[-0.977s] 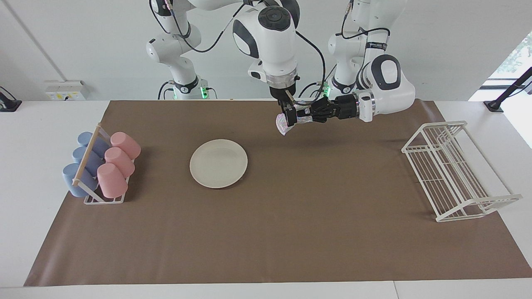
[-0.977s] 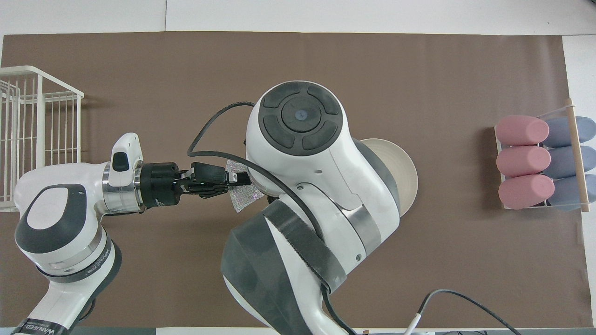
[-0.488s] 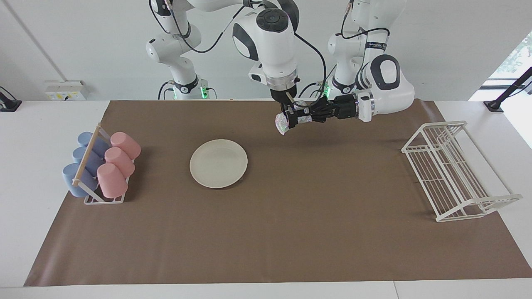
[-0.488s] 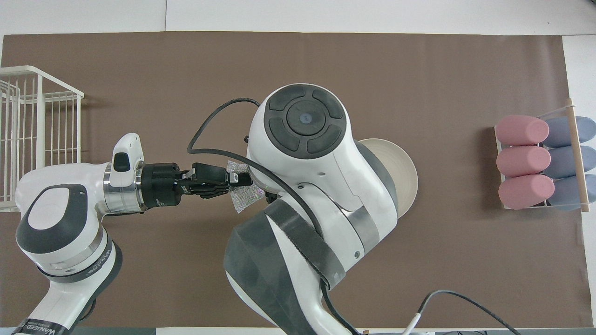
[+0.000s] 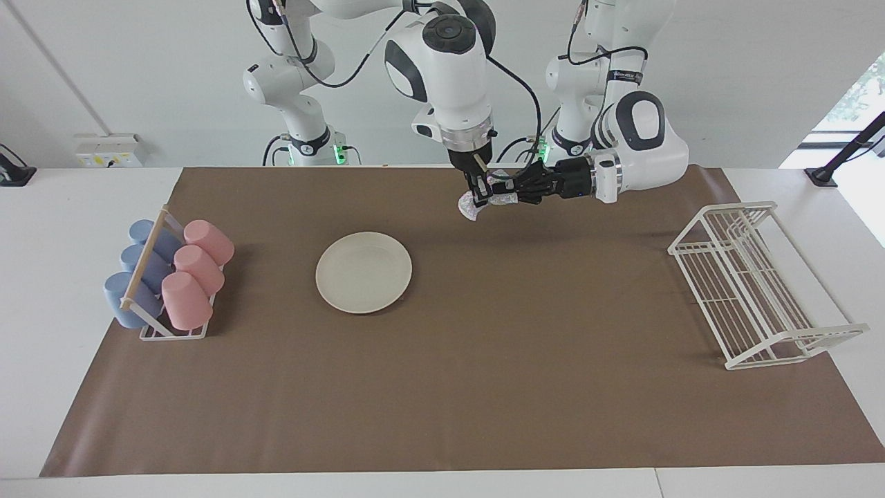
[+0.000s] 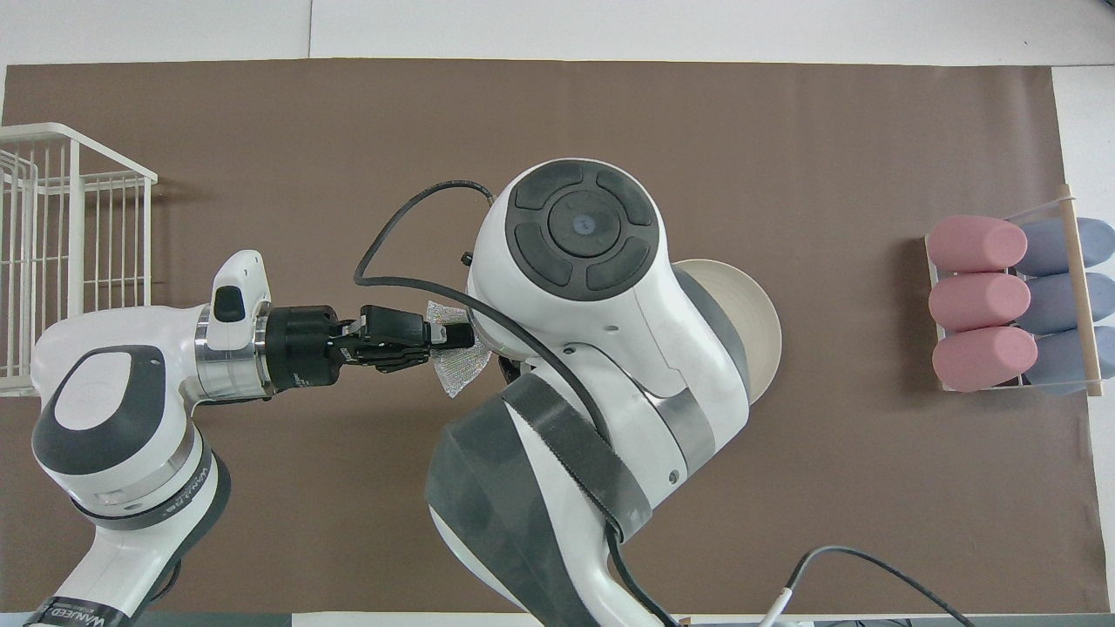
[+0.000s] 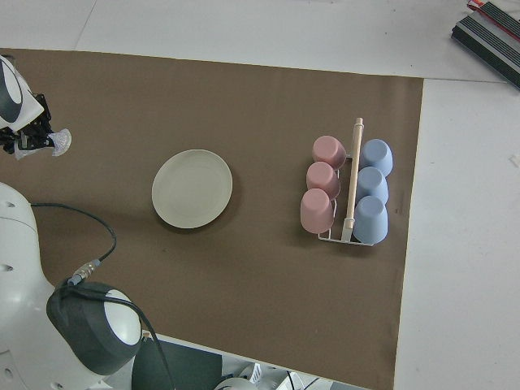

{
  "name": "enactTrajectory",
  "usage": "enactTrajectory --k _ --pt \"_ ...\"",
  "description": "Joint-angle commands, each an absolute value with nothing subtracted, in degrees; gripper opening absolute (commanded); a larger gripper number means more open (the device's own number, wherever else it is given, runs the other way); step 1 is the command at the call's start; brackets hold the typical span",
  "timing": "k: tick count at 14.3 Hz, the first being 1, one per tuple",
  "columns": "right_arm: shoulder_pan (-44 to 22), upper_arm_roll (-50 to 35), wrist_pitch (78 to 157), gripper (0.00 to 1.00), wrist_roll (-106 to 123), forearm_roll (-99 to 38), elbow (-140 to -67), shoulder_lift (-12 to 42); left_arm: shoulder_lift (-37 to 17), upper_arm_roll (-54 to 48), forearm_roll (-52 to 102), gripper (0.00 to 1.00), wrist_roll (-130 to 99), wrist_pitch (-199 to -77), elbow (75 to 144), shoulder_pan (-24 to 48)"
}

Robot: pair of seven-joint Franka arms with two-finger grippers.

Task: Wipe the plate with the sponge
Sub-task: 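Rub the sponge in the left gripper across the plate held by the right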

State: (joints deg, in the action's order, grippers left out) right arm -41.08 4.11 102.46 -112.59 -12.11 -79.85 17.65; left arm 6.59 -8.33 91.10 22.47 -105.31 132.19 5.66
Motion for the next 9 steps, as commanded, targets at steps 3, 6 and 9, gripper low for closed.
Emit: enactTrajectory --k 3,6,9 --pt "-40.08 3.96 103.8 0.0 -110.83 -13.1 -82.53 15.73 7.91 -7.82 92.2 0.89 22.77 -106.79 133.59 7.99" --pt "-40.17 3.96 103.62 0.0 -111.01 -13.01 -82.53 15.56 8.17 -7.82 92.02 1.0 21.71 -107.05 133.59 8.0" --pt "-39.99 4.39 104.58 0.0 -110.74 -12.22 -84.45 14.94 8.17 -7.74 91.76 1.0 21.36 -107.14 133.59 7.65"
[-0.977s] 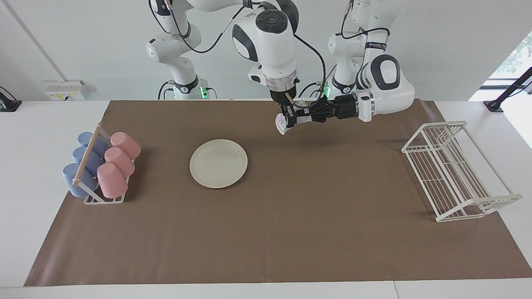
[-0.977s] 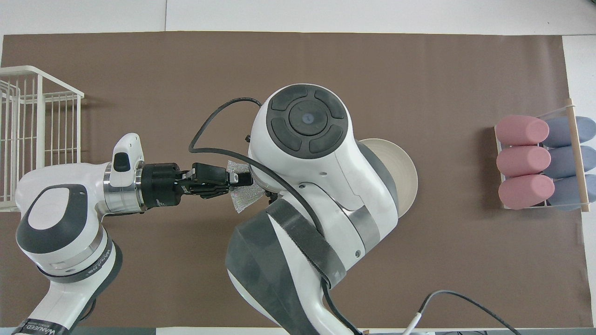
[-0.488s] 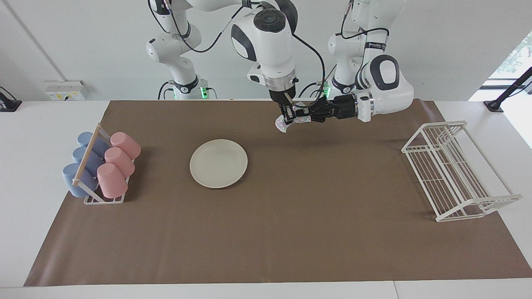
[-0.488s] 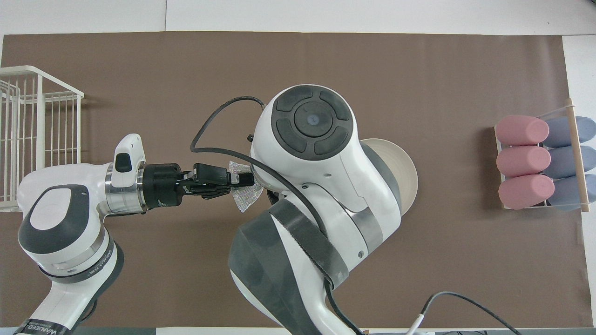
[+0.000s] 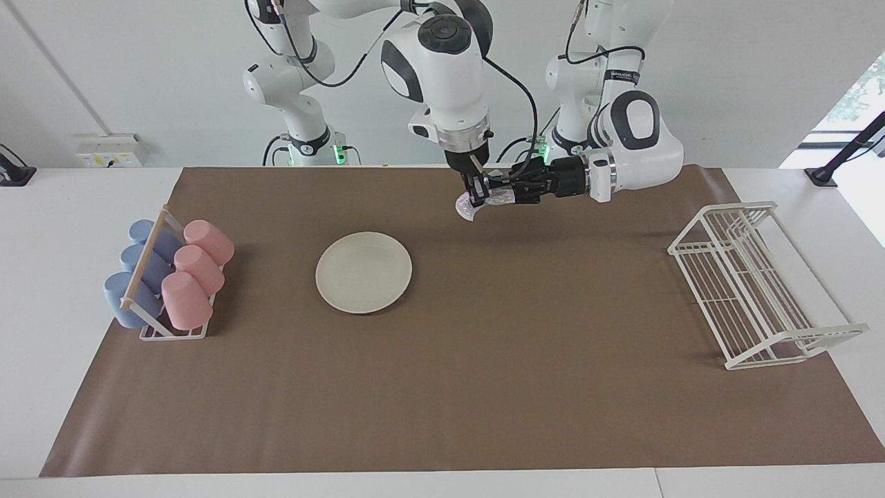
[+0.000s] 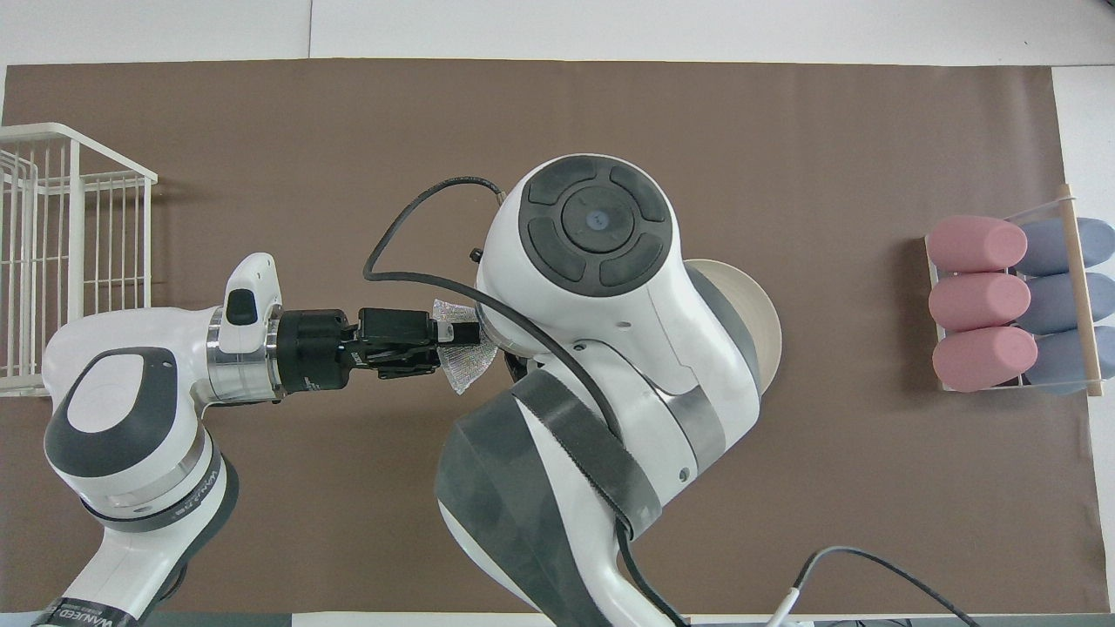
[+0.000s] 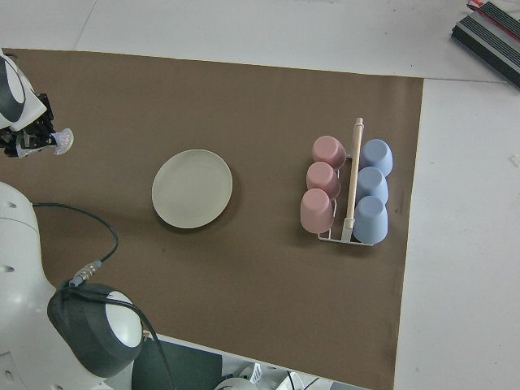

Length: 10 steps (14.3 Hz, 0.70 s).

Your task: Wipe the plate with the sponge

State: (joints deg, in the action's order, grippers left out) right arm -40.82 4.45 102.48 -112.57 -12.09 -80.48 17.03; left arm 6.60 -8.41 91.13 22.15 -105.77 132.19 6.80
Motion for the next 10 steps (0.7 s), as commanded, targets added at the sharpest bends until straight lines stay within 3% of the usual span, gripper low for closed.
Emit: enactTrajectory --k 1,6,10 --pt "-38.77 4.57 106.68 0.0 -110.13 -12.13 -87.07 13.9 8.35 -7.65 91.41 1.0 20.57 -107.14 133.51 7.3" --pt "-30.95 4.4 129.69 0.0 -95.48 -12.13 -114.48 5.2 9.49 -7.56 70.62 1.0 5.57 -109.16 127.89 4.83" --pt "-27.87 4.39 133.77 0.0 -88.34 -12.22 -121.54 4.66 9.67 -7.56 52.97 1.0 -3.58 -107.24 121.39 2.9"
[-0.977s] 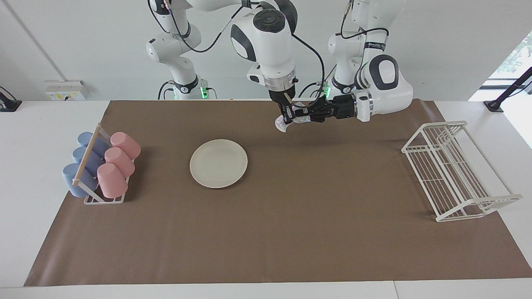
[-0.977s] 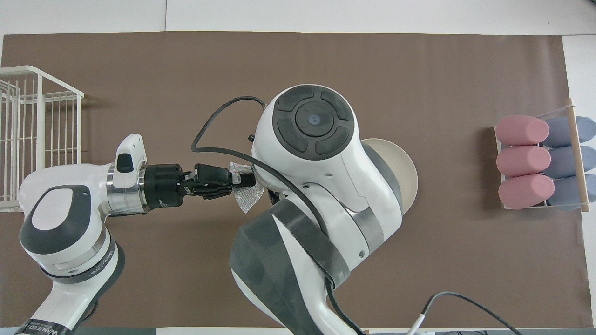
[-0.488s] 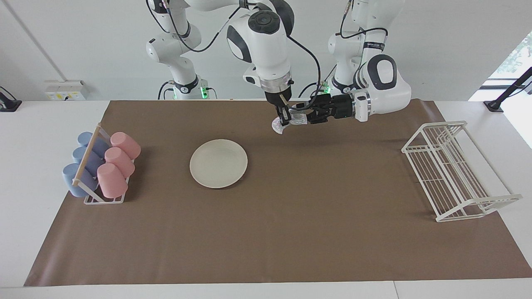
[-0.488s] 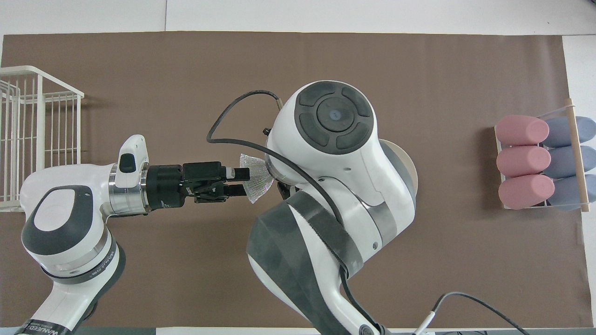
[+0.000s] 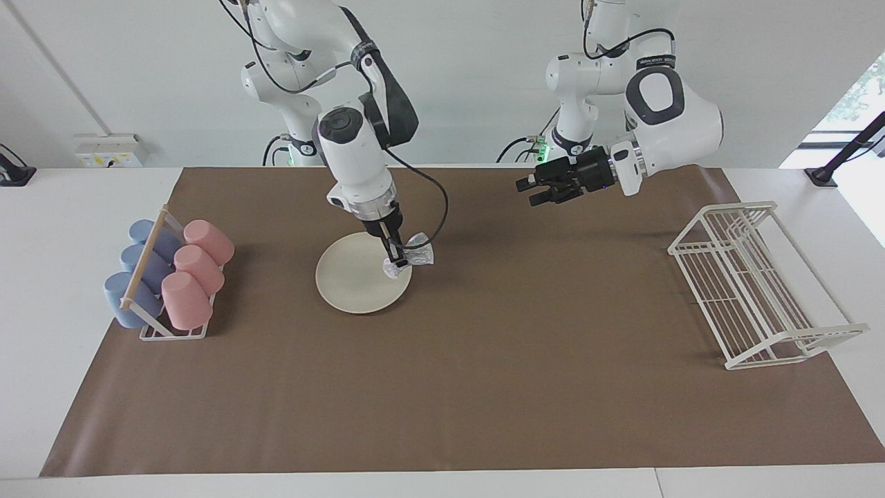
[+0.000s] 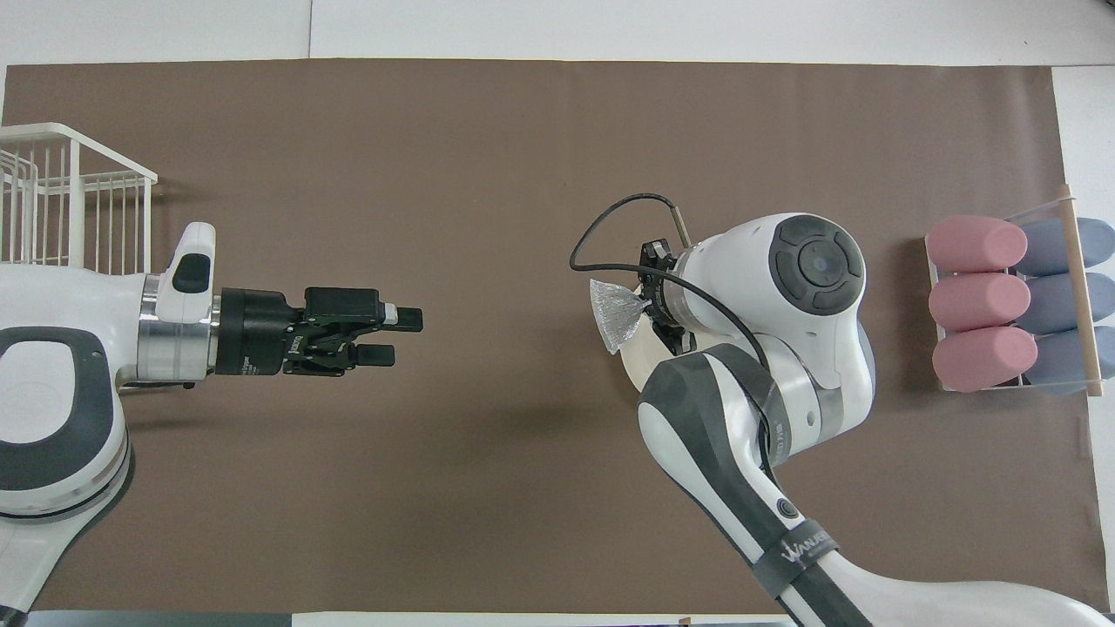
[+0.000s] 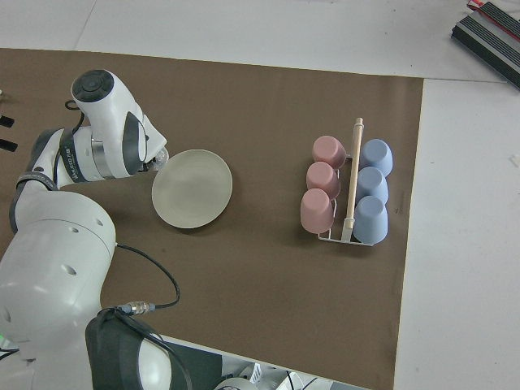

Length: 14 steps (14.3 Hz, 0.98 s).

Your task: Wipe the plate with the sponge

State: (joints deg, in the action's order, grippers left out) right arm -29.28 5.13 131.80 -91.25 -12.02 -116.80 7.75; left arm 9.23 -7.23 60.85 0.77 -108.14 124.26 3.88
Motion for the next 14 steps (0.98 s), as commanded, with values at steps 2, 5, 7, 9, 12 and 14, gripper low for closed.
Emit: enactTrajectory --k 2,5,7,9,12,14 --pt "-27.07 4.39 133.94 0.0 -86.14 -12.22 -123.65 4.66 9.75 -7.56 41.97 1.0 -5.36 -104.95 118.4 2.81" --pt "-26.81 4.39 136.22 0.0 -85.17 -12.22 -126.55 5.53 9.76 -7.47 36.05 1.0 -5.36 -101.79 115.23 1.23" --pt "-27.07 4.31 137.98 0.0 -84.55 -12.22 -127.18 7.72 9.75 -7.47 33.93 1.0 -5.27 -101.51 114.35 1.06" --pt "-26.9 4.31 138.86 0.0 -83.42 -12.22 -127.87 8.52 9.67 -7.47 32.53 1.0 -5.19 -101.95 114.17 0.7" --pt "-23.57 4.31 138.87 0.0 -77.01 -12.3 -129.9 8.44 9.67 -7.47 30.5 1.0 -5.19 -102.13 114.17 0.7" --pt "-21.02 4.39 138.96 0.0 -70.61 -12.3 -130.69 8.35 9.67 -7.47 30.32 1.0 -5.19 -102.13 114.17 0.7"
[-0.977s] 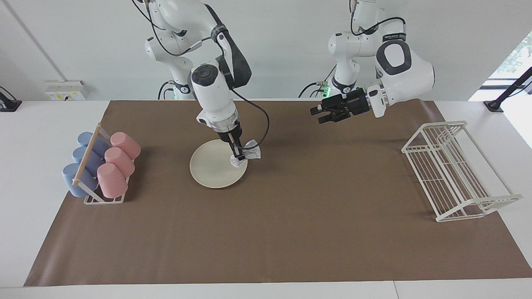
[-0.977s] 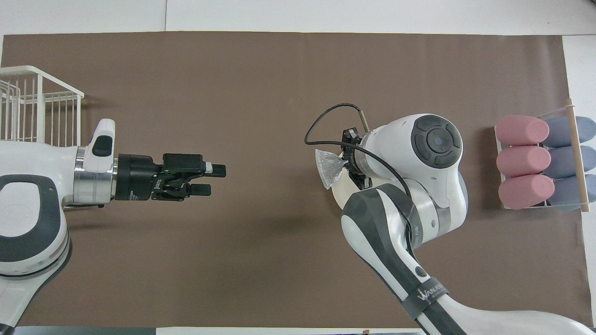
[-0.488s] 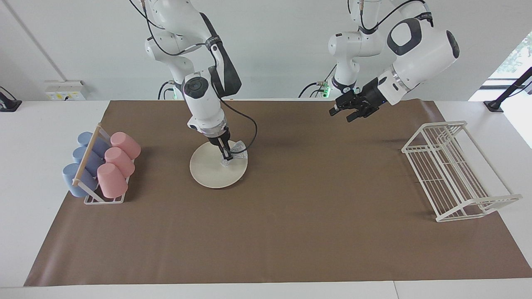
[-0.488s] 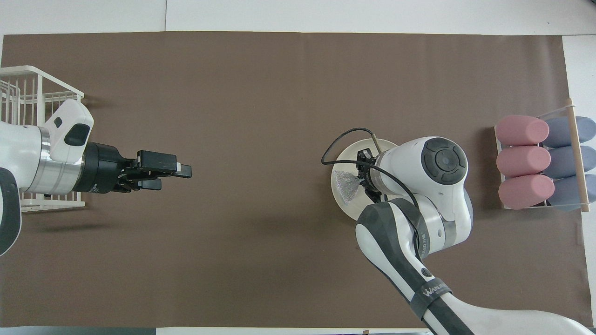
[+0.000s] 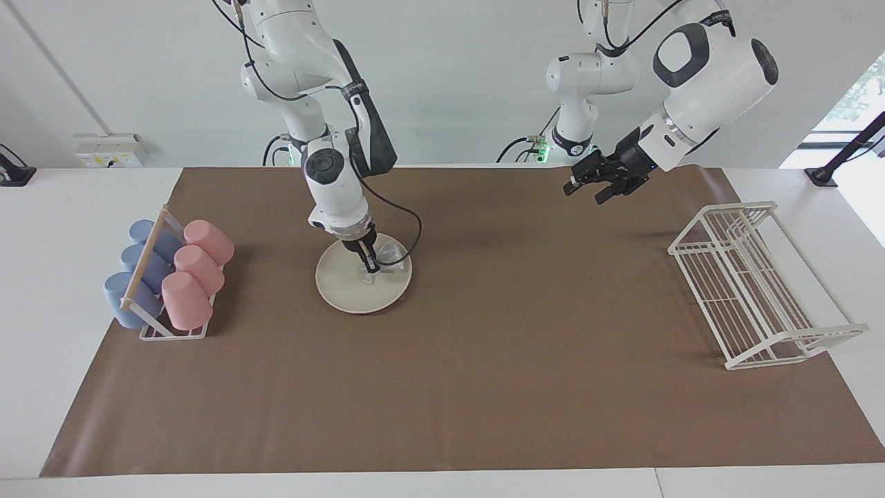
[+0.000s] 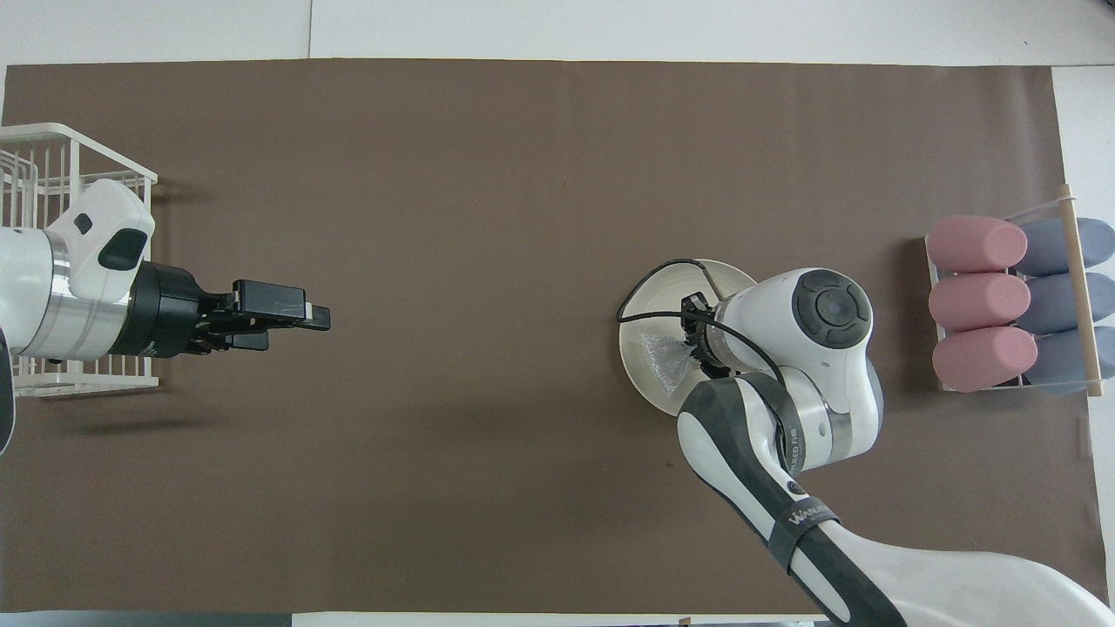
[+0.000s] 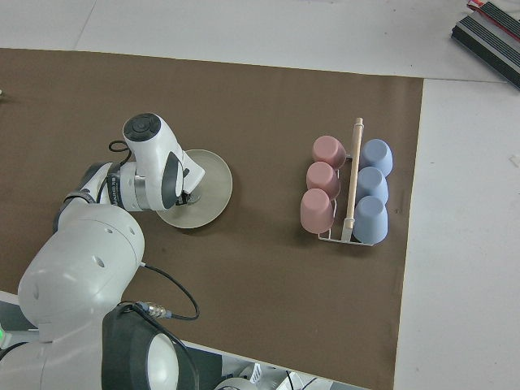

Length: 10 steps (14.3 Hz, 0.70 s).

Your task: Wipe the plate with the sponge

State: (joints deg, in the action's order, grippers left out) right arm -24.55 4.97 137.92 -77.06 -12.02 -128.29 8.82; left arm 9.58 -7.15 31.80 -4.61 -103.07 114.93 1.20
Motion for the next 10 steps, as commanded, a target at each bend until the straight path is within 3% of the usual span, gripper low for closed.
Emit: enactTrajectory --k 1,5,10 --pt "-19.53 4.39 138.78 0.0 -67.44 -12.3 -130.78 8.35 9.67 -7.47 30.32 1.0 -5.19 -102.13 114.17 0.7" --pt "-15.64 4.39 138.96 0.0 -60.64 -12.3 -130.78 8.53 9.67 -7.47 30.32 1.0 -5.19 -102.13 114.17 0.7" --pt "-23.0 4.22 139.83 0.0 -71.33 -13.09 -130.87 8.61 9.67 -7.47 30.32 1.0 -5.19 -102.13 114.17 0.7"
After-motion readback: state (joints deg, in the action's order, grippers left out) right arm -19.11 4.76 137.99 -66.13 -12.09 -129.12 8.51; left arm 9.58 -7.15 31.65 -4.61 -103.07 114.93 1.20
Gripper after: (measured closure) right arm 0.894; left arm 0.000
